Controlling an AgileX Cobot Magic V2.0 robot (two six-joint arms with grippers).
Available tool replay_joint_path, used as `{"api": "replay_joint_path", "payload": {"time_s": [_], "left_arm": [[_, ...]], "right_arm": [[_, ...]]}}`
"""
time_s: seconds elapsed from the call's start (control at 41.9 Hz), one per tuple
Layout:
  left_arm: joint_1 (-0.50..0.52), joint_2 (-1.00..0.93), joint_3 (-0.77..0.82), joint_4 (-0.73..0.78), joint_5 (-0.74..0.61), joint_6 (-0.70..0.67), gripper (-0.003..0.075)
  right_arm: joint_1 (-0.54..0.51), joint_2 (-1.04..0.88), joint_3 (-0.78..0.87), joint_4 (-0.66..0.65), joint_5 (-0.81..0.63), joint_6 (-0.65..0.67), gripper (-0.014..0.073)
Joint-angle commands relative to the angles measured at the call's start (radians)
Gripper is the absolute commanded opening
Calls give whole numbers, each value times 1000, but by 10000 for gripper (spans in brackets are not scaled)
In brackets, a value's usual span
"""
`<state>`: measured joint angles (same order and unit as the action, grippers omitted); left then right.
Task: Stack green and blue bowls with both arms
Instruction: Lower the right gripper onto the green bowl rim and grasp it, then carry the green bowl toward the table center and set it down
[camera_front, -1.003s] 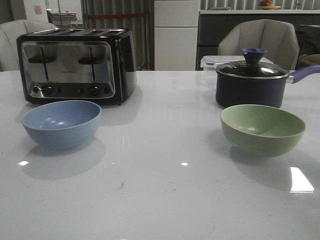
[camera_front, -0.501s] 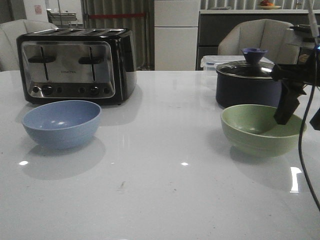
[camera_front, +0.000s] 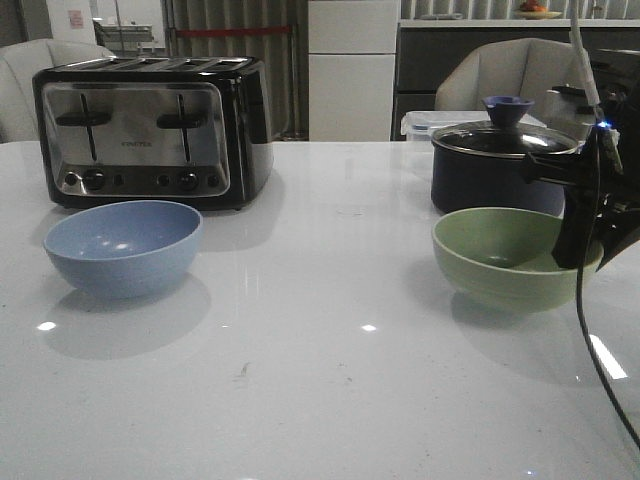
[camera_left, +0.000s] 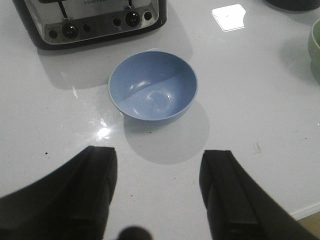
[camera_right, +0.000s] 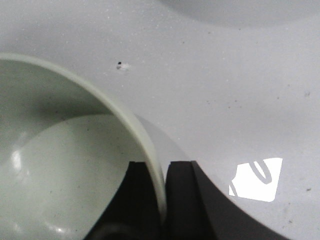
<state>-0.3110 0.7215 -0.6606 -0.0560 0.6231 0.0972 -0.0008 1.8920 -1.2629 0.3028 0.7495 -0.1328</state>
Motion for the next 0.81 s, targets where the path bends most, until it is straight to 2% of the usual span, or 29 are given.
{"api": "replay_joint_path", "payload": {"time_s": [0.0, 0.143, 0.358, 0.597, 0.788], "left_arm": [[-10, 2, -27, -9, -79, -3, 421], [-10, 2, -27, -9, -79, -3, 421], [-10, 2, -27, -9, -81, -3, 421], [-10, 2, -27, -9, -81, -3, 421], [-10, 2, -27, -9, -81, -3, 421]], "right_arm": [[-8, -58, -29, -13, -8, -20, 113], [17, -93, -67, -25, 51, -68, 102], [166, -141, -147, -25, 110, -105, 102], [372, -128, -159, -27, 76, -105, 102], [439, -78, -159, -27, 37, -104, 102]]}}
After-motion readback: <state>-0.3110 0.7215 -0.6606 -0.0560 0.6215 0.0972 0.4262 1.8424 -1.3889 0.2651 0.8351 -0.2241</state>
